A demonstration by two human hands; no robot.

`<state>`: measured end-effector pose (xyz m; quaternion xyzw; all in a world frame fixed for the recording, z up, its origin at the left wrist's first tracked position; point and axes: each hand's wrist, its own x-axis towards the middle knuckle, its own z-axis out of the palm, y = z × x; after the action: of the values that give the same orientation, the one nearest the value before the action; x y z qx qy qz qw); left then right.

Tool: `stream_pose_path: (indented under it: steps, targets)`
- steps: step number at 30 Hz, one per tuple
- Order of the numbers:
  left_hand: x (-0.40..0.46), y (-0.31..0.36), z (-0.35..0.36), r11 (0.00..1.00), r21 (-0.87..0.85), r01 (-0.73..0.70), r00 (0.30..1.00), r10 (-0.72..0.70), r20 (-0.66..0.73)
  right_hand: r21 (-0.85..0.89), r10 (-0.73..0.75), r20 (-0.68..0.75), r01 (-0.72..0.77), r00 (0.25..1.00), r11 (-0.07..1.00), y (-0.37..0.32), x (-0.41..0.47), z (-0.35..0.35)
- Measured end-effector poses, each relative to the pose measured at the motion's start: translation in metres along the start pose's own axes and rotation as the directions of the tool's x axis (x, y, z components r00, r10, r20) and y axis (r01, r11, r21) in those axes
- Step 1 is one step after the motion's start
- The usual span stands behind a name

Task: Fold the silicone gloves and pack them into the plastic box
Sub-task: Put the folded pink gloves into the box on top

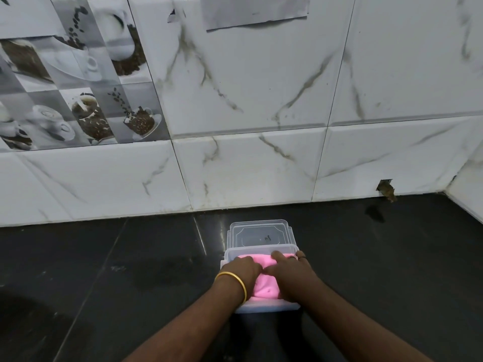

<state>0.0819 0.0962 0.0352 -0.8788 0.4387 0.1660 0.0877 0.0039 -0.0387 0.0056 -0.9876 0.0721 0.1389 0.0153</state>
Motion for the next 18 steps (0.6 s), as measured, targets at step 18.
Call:
stream_pose_path:
  steps: [18]
  targets:
    - [-0.003, 0.011, -0.010, 0.990, -0.067, 0.123, 0.974, -0.108, 0.200, 0.014, 0.001, 0.013, -0.001, 1.000, 1.000, -0.014, 0.000, -0.005]
